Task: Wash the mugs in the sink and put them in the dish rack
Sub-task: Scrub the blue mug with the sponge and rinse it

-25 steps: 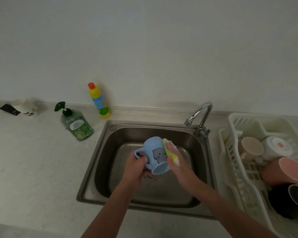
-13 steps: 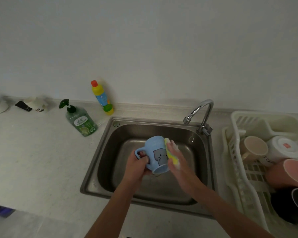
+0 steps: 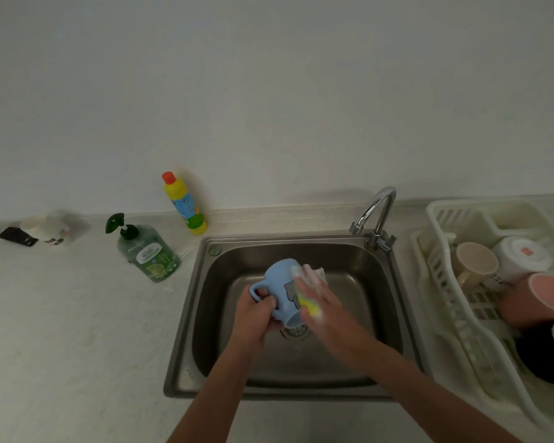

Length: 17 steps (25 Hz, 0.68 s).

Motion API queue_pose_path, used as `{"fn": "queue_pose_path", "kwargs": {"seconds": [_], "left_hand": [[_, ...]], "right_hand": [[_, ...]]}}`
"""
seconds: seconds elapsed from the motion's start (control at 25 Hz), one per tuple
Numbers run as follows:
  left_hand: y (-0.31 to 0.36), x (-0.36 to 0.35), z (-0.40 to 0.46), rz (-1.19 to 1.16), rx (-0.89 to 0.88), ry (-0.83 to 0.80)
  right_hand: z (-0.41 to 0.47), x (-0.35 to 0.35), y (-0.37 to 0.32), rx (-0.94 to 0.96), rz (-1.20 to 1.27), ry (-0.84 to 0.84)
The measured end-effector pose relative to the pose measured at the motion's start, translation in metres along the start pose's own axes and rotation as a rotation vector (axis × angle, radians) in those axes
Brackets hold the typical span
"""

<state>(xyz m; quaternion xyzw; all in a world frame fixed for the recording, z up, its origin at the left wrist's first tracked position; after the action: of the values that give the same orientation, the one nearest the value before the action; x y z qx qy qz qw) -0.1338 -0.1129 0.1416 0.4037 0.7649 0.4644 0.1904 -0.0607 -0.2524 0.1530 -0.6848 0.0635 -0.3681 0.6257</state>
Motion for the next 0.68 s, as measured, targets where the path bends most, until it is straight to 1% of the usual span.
{"fn": "queue_pose_path", "kwargs": {"seconds": [0.08, 0.12, 0.16, 0.2, 0.24, 0.32, 0.36, 0.4, 0.52, 0.6, 0.64, 0.68], "left_hand": [[0.004, -0.001, 0.001, 0.055, -0.038, -0.082], [0.003, -0.001, 0.001, 0.077, -0.047, -0.124], [0.002, 0.001, 0.003, 0.095, -0.044, -0.147], [0.000, 0.006, 0.005, 0.099, -0.031, -0.154], [-0.002, 0.012, 0.008, 0.086, -0.013, -0.154], [-0.007, 0.024, 0.018, 0.027, 0.026, -0.153], [-0.009, 0.029, 0.023, 0.008, 0.042, -0.151], [-0.010, 0.033, 0.027, 0.003, 0.046, -0.152], [-0.011, 0.031, 0.029, 0.075, 0.007, -0.187], [-0.010, 0.022, 0.021, 0.122, -0.021, -0.233], [-0.011, 0.019, 0.017, 0.129, -0.025, -0.253], [-0.011, 0.018, 0.014, 0.129, -0.021, -0.264]], "right_hand": [[0.010, -0.019, -0.001, 0.040, -0.312, 0.013], [0.017, -0.022, -0.007, 0.032, -0.369, 0.052], [0.025, -0.019, -0.009, 0.006, -0.338, 0.082], [0.028, -0.014, -0.008, -0.062, -0.219, 0.101], [0.027, -0.011, -0.005, -0.145, -0.034, 0.114], [0.016, -0.013, -0.004, -0.225, 0.273, 0.136], [0.008, -0.016, -0.004, -0.216, 0.274, 0.170], [0.001, -0.022, -0.004, -0.207, 0.213, 0.183], [-0.003, -0.049, -0.010, -0.124, -0.221, 0.171], [0.004, -0.053, -0.016, -0.027, -0.490, 0.216], [0.008, -0.050, -0.019, -0.009, -0.529, 0.214], [0.010, -0.045, -0.015, -0.039, -0.461, 0.195]]}}
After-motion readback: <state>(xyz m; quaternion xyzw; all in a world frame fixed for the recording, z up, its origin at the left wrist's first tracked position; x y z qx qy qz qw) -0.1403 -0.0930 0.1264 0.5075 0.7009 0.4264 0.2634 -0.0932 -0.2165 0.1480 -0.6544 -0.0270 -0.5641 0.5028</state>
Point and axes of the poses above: each hand's wrist, its own z-axis towards the middle knuckle, its own x-axis out of the back of the hand, y = z × x, the point moved 6 cm from there along z, towards the middle knuckle, and after that the axes turned 8 degrees about z, right-handed, at the moved point
